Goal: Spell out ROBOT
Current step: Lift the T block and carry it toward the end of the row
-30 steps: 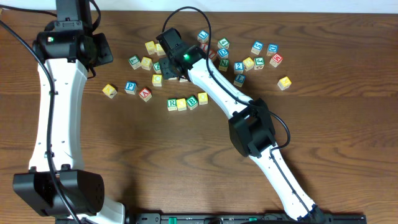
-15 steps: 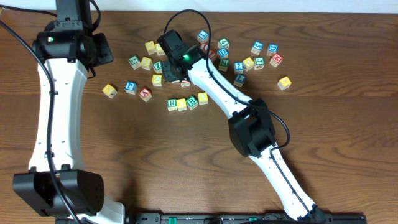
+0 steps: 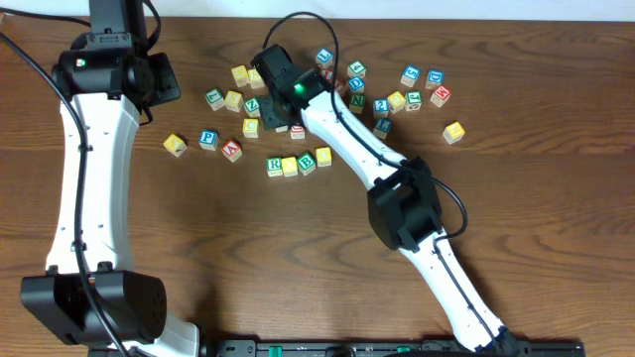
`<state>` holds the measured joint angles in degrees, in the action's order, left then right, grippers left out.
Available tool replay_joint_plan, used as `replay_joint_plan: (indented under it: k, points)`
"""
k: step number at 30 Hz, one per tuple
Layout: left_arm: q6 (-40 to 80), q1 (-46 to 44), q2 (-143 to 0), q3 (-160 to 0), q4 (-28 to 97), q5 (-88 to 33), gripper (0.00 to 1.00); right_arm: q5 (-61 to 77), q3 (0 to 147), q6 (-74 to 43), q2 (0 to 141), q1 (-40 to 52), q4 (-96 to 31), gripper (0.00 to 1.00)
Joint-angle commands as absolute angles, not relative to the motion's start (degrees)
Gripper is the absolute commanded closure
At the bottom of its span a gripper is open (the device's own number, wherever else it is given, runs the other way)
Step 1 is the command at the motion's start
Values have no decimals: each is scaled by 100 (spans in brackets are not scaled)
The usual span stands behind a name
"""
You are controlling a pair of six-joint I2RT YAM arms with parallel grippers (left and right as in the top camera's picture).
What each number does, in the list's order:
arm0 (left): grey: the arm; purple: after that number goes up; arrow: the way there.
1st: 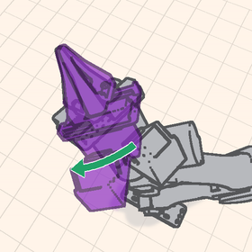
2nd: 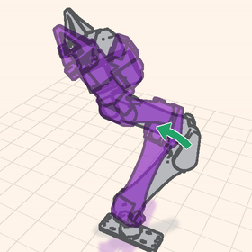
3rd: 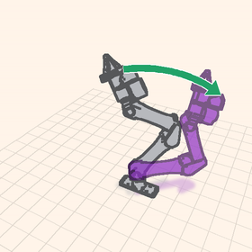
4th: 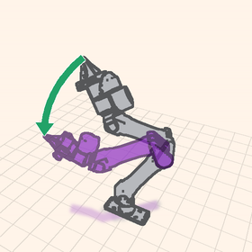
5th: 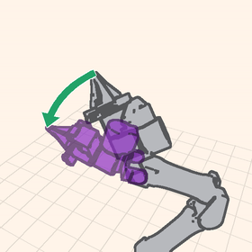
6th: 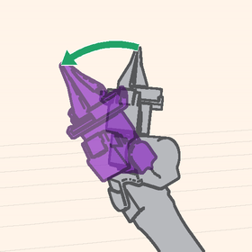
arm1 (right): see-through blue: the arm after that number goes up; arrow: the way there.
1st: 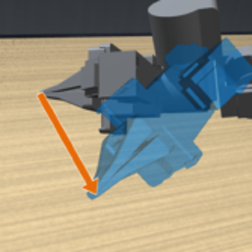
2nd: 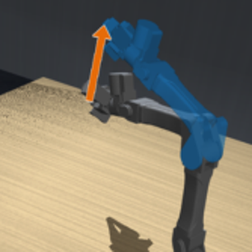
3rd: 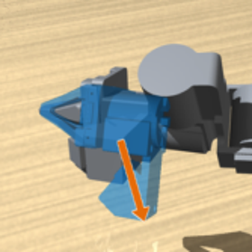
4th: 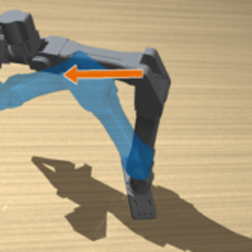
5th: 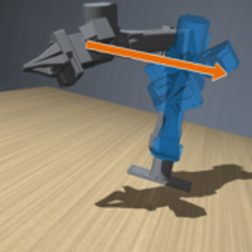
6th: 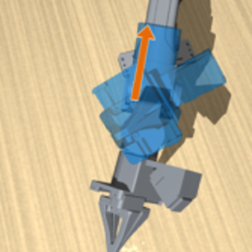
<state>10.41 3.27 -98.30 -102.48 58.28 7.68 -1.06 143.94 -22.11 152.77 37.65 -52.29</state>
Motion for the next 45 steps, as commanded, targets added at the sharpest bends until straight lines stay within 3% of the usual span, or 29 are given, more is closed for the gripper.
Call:
replay_joint_plan:
  k: [1,13,24,29,45]
  points:
    - [967,336,-9894,-10285,5822,819,48,-268,14551,-2222,14326,3680,-5284,83]
    - [969,336,-9894,-10285,5817,819,48,-875,14551,-2220,12398,3391,-7629,85]
    - [969,336,-9894,-10285,5808,819,48,-897,14483,-2292,12079,3175,-8755,83]
    - [969,336,-9896,-10285,5800,819,48,-913,14073,-2318,12304,3159,-8565,83]
    - [1017,336,-9898,-10285,5754,816,48,-864,10634,-2394,12376,3159,-5708,82]
